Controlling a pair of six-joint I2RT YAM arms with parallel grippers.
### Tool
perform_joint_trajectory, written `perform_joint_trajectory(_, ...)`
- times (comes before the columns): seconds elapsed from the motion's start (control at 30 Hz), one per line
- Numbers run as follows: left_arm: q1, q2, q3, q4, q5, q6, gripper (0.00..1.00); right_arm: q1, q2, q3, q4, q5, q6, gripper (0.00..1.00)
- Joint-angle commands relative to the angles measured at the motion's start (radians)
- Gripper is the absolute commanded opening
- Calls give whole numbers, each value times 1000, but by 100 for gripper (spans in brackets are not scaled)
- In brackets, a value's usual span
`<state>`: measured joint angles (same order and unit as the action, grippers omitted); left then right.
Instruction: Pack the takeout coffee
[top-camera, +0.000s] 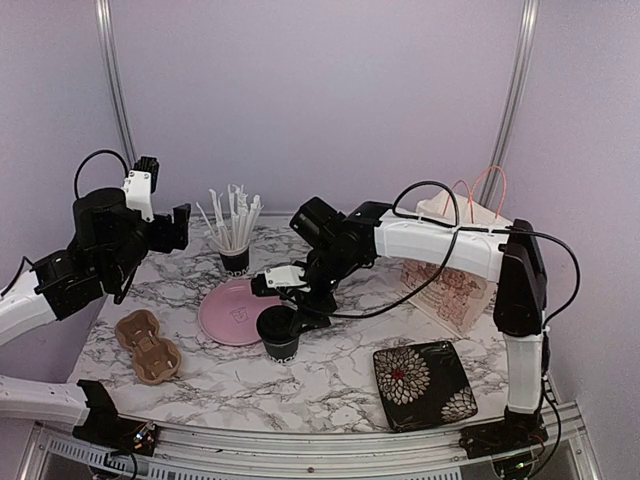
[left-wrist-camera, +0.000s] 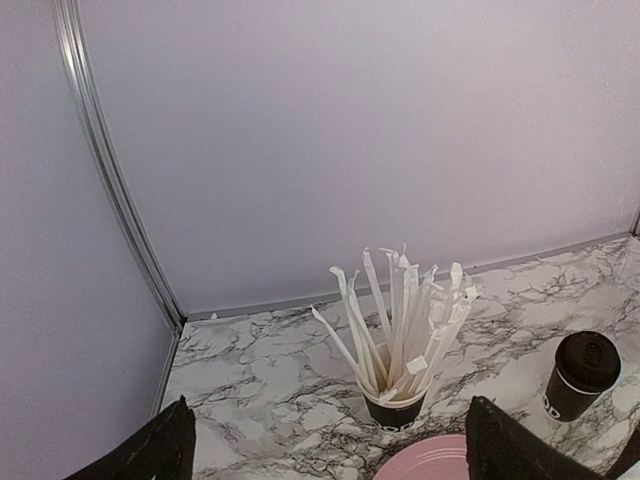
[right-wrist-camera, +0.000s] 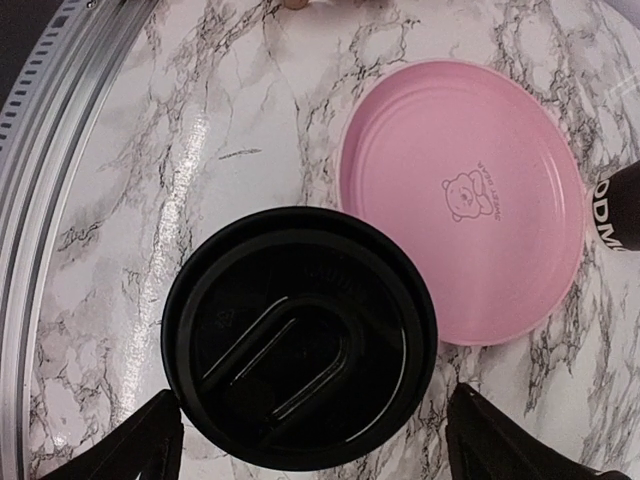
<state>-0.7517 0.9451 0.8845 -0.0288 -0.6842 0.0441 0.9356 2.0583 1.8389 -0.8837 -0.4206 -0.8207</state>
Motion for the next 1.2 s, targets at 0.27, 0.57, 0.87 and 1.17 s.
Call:
perform_joint_trajectory(0.27, 12, 19, -12, 52, 125, 5, 93, 17, 77, 136, -67, 3, 16, 87)
perform_joint_trajectory(0.57, 11, 27, -13, 50, 133, 8, 92, 18, 146, 206, -136, -55, 30, 87)
perform_joint_trajectory(0.87, 11, 32, -16, 50, 129, 10, 92, 18, 156, 232, -150, -77, 47, 71)
perform_joint_trajectory(1.17, 11, 32, -16, 50, 127, 16, 92, 5, 99, 189, -141, -42, 65, 70)
